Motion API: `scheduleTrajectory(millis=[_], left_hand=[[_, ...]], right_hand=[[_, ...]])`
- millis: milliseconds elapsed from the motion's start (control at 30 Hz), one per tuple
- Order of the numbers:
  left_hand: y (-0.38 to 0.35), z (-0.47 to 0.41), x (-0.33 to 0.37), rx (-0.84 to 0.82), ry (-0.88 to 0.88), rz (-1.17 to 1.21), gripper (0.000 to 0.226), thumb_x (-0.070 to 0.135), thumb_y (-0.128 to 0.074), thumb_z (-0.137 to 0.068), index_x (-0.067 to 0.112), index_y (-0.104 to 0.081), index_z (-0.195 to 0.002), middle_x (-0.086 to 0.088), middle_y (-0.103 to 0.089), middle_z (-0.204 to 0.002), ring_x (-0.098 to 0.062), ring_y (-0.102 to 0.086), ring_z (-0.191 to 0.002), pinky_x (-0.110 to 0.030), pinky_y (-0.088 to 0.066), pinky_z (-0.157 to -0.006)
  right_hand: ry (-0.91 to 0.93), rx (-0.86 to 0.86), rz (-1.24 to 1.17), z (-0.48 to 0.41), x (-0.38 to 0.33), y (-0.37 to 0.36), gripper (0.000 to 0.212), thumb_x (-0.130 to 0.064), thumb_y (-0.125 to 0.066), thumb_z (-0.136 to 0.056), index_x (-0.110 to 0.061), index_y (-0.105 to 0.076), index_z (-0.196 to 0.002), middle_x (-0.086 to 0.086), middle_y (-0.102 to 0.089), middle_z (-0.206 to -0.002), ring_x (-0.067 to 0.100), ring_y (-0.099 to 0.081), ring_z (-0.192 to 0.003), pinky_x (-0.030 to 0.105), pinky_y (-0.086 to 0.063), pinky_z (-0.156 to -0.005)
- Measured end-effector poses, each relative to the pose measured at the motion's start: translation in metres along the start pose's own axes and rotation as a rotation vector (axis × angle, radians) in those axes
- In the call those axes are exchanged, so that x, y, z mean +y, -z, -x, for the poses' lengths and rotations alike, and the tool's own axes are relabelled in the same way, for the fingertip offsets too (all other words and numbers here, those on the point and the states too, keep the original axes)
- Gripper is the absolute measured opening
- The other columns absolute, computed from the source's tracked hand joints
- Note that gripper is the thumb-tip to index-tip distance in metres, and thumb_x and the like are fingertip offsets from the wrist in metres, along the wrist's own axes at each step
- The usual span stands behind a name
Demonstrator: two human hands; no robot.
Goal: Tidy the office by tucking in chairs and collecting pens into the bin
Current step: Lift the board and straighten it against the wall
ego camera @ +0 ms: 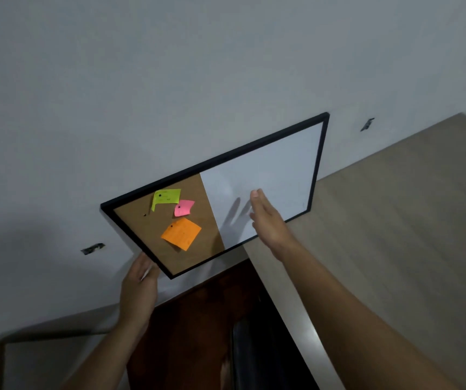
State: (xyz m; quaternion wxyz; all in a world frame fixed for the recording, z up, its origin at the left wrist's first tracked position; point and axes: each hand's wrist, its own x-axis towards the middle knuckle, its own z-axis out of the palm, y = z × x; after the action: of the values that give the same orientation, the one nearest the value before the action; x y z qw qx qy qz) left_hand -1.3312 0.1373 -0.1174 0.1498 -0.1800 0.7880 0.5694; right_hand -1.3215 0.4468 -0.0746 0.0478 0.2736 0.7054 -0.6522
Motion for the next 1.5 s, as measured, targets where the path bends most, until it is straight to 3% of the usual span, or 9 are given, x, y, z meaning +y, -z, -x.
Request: scheduleTrajectory(millis=[133,233,600,833,933,1067,1167,1367,1500], left_hand=[[-0.011,0.004,0.007,0.018,-0.016,0.020,0.049,0.017,-0.060,-0.105,0.020,-0.055,-0.153,0.015,-0.060,-0.137,-0.014,-0.056,-0.137,-0.043,-0.042,-0.121],[-0.019,-0.002,0.012,0.002,-0.036,0.029,0.044,0.020,-0.060,-0.105,0.021,-0.060,-0.149,0.014,-0.064,-0.140,-0.012,-0.058,-0.136,-0.041,-0.043,-0.121],[-0.093,-0.031,0.044,-0.216,-0.064,-0.020,0.046,0.016,-0.057,-0.107,0.019,-0.056,-0.153,0.007,-0.057,-0.156,-0.011,-0.054,-0.143,-0.040,-0.039,-0.126],[-0.146,-0.033,0.069,-0.329,-0.079,-0.034,0.049,0.011,-0.050,-0.109,0.017,-0.050,-0.158,0.004,-0.053,-0.159,-0.009,-0.050,-0.145,-0.031,-0.037,-0.123],[-0.160,-0.040,0.071,-0.315,-0.132,-0.170,0.045,0.026,-0.049,-0.111,0.017,-0.055,-0.155,-0.001,-0.059,-0.155,-0.014,-0.056,-0.140,-0.028,-0.040,-0.114],[-0.172,-0.061,0.069,-0.340,-0.214,-0.405,0.057,0.048,-0.048,-0.109,-0.004,-0.063,-0.125,-0.026,-0.068,-0.123,-0.040,-0.065,-0.116,-0.048,-0.053,-0.093],[-0.175,-0.070,0.068,-0.314,-0.273,-0.417,0.048,0.044,-0.050,-0.108,0.002,-0.060,-0.087,-0.016,-0.063,-0.079,-0.035,-0.061,-0.078,-0.041,-0.041,-0.064],[-0.172,-0.079,0.059,-0.358,-0.291,-0.417,0.043,0.032,-0.052,-0.111,-0.002,-0.061,-0.085,-0.027,-0.064,-0.082,-0.042,-0.060,-0.077,-0.035,-0.038,-0.061],[-0.169,-0.080,0.065,-0.376,-0.337,-0.448,0.047,0.034,-0.052,-0.110,0.006,-0.051,-0.073,-0.021,-0.053,-0.069,-0.022,-0.047,-0.063,-0.035,-0.034,-0.057]], right_hand=[[-0.027,0.022,0.023,-0.002,-0.001,-0.014,0.086,-0.084,-0.020,-0.096,-0.041,0.000,-0.167,-0.012,-0.008,-0.177,0.017,-0.011,-0.164,0.053,-0.012,-0.133],[-0.036,0.080,0.006,-0.009,-0.006,-0.012,0.080,-0.078,-0.019,-0.101,-0.040,0.005,-0.167,-0.009,-0.001,-0.178,0.017,-0.003,-0.164,0.049,-0.008,-0.132],[-0.018,0.255,-0.019,-0.063,-0.011,0.053,0.087,-0.087,-0.021,-0.093,-0.045,0.010,-0.163,-0.007,0.000,-0.178,0.023,-0.012,-0.164,0.057,-0.012,-0.132],[0.038,0.348,-0.003,-0.066,-0.031,0.083,0.077,-0.068,-0.025,-0.106,-0.030,-0.003,-0.169,-0.004,-0.009,-0.177,0.017,-0.012,-0.163,0.035,-0.011,-0.129],[0.100,0.399,-0.004,-0.062,-0.044,0.083,0.081,-0.074,-0.027,-0.103,-0.033,-0.002,-0.169,-0.004,0.000,-0.178,0.015,-0.006,-0.163,0.038,-0.009,-0.128],[0.110,0.451,0.011,-0.065,-0.070,0.081,0.097,-0.086,-0.029,-0.094,-0.033,0.004,-0.168,-0.004,0.009,-0.178,0.018,-0.002,-0.164,0.047,-0.011,-0.131],[0.095,0.451,0.039,-0.070,-0.076,0.077,0.099,-0.086,-0.026,-0.095,-0.029,0.011,-0.167,0.000,0.014,-0.177,0.023,0.001,-0.164,0.051,-0.011,-0.130],[0.081,0.447,0.054,-0.070,-0.072,0.071,0.099,-0.087,-0.026,-0.093,-0.034,0.015,-0.166,0.003,0.010,-0.178,0.029,-0.004,-0.164,0.060,-0.016,-0.130],[0.058,0.411,0.078,-0.066,-0.072,0.069,0.101,-0.087,-0.029,-0.093,-0.034,0.016,-0.166,0.004,0.008,-0.178,0.030,-0.007,-0.164,0.059,-0.020,-0.130]])
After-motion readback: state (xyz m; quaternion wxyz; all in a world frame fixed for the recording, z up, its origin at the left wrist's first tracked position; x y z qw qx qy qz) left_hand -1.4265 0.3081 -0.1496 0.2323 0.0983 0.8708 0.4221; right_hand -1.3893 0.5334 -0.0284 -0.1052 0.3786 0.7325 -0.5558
